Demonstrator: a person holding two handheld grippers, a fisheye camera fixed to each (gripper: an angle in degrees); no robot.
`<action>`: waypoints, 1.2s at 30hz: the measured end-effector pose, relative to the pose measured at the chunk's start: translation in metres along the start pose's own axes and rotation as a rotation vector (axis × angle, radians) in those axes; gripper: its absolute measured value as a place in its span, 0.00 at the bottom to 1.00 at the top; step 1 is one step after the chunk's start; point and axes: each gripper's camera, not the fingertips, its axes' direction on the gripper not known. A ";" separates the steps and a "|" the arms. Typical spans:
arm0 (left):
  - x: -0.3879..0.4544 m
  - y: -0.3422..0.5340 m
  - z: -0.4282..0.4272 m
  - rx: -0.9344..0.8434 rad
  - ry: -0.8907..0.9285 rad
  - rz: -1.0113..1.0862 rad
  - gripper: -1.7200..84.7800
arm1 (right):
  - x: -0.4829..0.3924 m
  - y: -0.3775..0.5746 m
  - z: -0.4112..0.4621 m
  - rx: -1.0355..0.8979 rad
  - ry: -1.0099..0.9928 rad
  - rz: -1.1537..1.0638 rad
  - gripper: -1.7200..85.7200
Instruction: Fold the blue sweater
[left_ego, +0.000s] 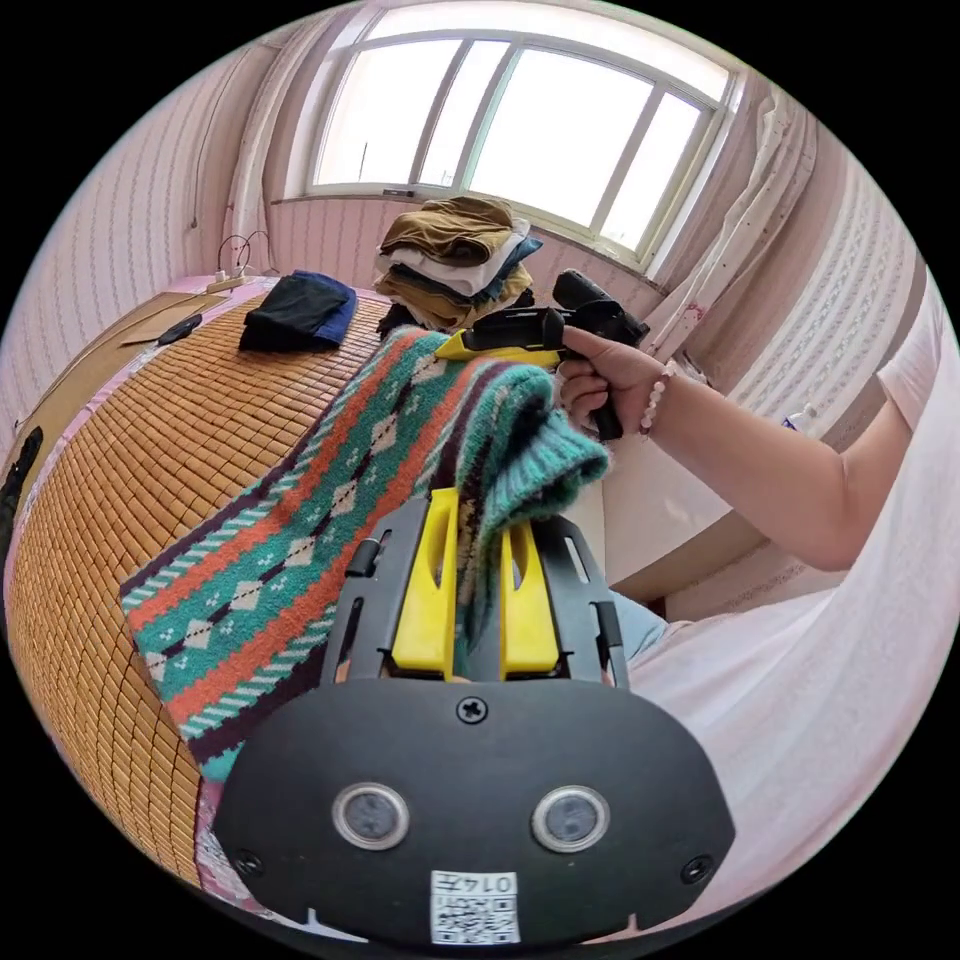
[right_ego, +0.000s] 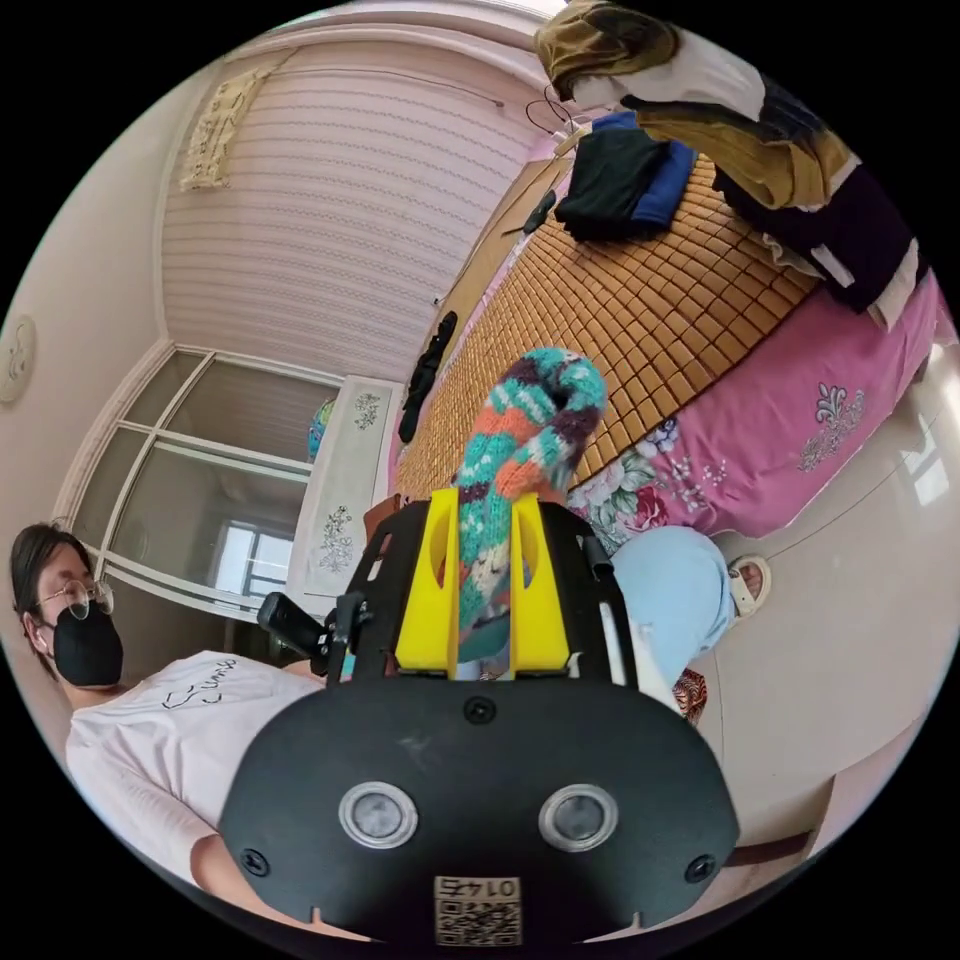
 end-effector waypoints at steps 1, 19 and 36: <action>0.004 -0.002 0.002 0.010 0.015 0.035 0.10 | -0.016 -0.001 -0.013 0.005 0.048 -0.022 0.11; -0.170 0.209 -0.069 -0.022 -0.108 -0.845 0.08 | -0.273 -0.101 0.339 -0.621 0.345 -0.562 0.13; -0.211 0.249 -0.107 0.014 -0.187 -0.947 0.16 | -0.356 -0.189 0.362 -0.605 0.608 -0.803 0.24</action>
